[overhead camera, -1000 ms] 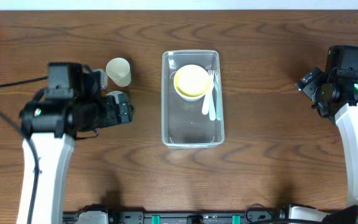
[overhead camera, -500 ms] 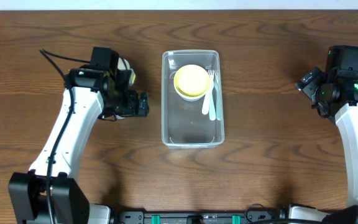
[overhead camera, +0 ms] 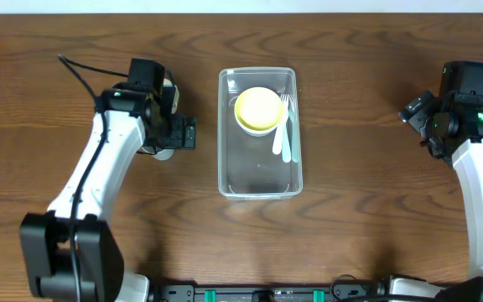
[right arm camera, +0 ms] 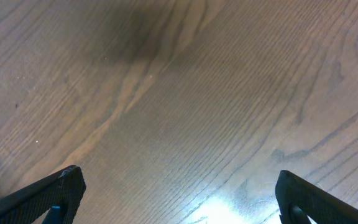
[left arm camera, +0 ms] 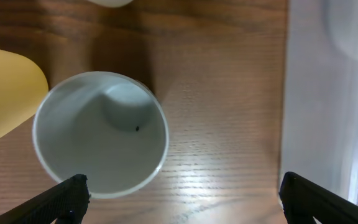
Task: Pack container
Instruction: 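Move the left gripper to the grey cup and grip its rim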
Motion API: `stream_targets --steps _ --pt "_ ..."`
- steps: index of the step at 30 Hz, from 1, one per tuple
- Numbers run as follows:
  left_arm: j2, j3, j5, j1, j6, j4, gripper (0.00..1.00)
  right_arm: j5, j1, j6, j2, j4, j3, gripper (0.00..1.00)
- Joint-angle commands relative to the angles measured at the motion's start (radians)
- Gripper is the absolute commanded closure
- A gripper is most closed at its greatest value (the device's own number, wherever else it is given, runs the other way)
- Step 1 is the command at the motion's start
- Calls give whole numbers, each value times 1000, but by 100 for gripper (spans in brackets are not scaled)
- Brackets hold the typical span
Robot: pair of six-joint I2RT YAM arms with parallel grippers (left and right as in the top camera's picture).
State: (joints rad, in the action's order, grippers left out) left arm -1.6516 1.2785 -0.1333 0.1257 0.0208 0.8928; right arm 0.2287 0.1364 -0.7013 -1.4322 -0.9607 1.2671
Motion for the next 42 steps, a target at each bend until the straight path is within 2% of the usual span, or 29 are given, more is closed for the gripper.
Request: stream_targets --steps 1,5,8,14,16,18,23,30,36,41,42 --pt "-58 15 29 0 -16 -1 1 18 3 -16 1 0 13 1" --pt "-97 15 29 0 -16 -9 0 18 3 -16 1 0 13 1" --pt "-108 15 29 0 -16 -15 8 18 3 -16 1 0 13 1" --pt "-109 15 29 0 -16 -34 36 18 3 -16 1 -1 13 1" --pt "-109 15 30 0 -16 -35 38 18 3 -16 1 -1 13 1" --pt "-109 14 30 0 -16 -35 44 18 3 -16 1 -1 13 1" --pt "-111 -6 31 0 -16 -42 47 18 3 -16 1 -1 13 1" --pt "-124 -10 35 0 -12 -39 69 18 3 -16 1 -1 13 1" --pt "-126 -11 74 0 7 -26 73 18 3 -16 1 0 13 1" --pt "-126 -11 79 0 10 -13 81 18 3 -16 1 -1 13 1" --pt "-126 -11 79 0 11 -12 86 18 3 -16 1 0 13 1"
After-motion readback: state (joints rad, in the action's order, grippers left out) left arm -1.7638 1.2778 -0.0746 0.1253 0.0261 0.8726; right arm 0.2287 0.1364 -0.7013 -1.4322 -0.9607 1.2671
